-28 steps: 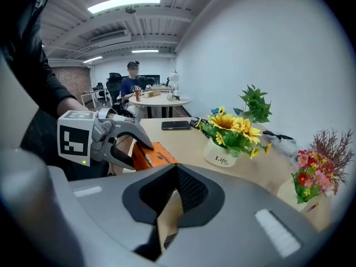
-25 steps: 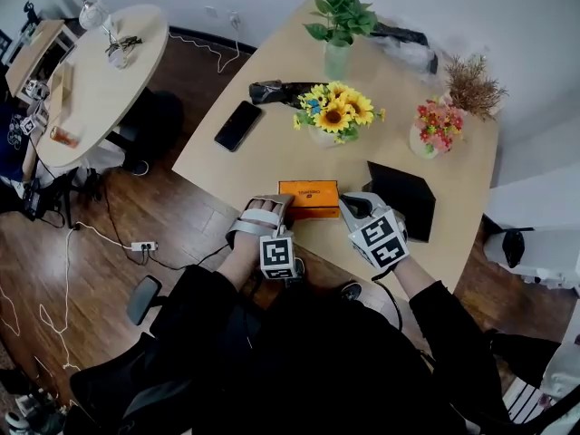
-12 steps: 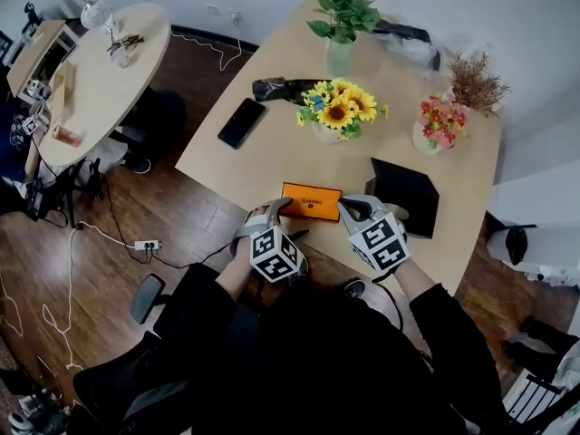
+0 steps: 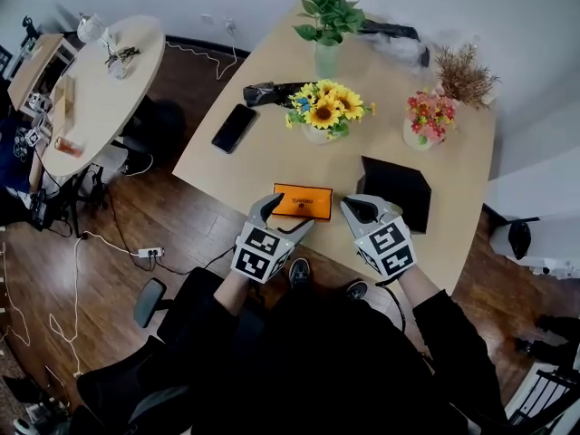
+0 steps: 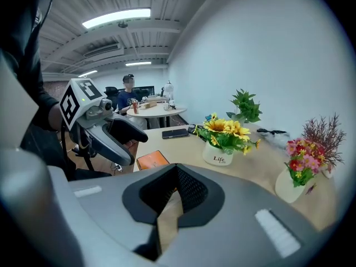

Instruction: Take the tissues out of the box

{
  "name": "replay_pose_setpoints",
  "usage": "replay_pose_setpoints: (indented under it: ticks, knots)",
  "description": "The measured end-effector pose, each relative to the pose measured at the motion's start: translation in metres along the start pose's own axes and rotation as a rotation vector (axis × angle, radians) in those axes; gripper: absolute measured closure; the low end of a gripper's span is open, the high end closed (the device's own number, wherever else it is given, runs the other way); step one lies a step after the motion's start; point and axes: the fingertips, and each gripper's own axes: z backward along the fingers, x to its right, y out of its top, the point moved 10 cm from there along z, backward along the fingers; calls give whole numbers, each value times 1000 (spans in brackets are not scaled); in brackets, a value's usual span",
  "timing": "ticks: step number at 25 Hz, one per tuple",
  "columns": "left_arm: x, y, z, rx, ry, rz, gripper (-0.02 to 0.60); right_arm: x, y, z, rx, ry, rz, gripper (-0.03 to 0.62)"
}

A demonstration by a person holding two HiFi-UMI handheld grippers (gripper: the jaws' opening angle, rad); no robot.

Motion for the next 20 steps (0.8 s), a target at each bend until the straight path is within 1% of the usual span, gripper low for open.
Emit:
replay_pose_setpoints:
  ticks: [3, 6, 12, 16, 20]
  knots:
    - [11, 5, 7, 38, 20, 27, 241, 3, 0, 17, 41, -16, -25, 594]
    - [24, 9, 10, 61, 28, 33, 247, 7, 1, 35, 89, -36, -47, 594]
    - [58, 22, 10, 94, 3, 2, 272, 19, -7, 68, 167, -81, -107, 594]
    - [82, 33, 10, 132, -5, -11, 297, 27, -16, 94, 221, -113, -161, 594]
    - [103, 41, 5, 165, -40, -43, 307, 38, -31, 121, 268, -154, -226, 594]
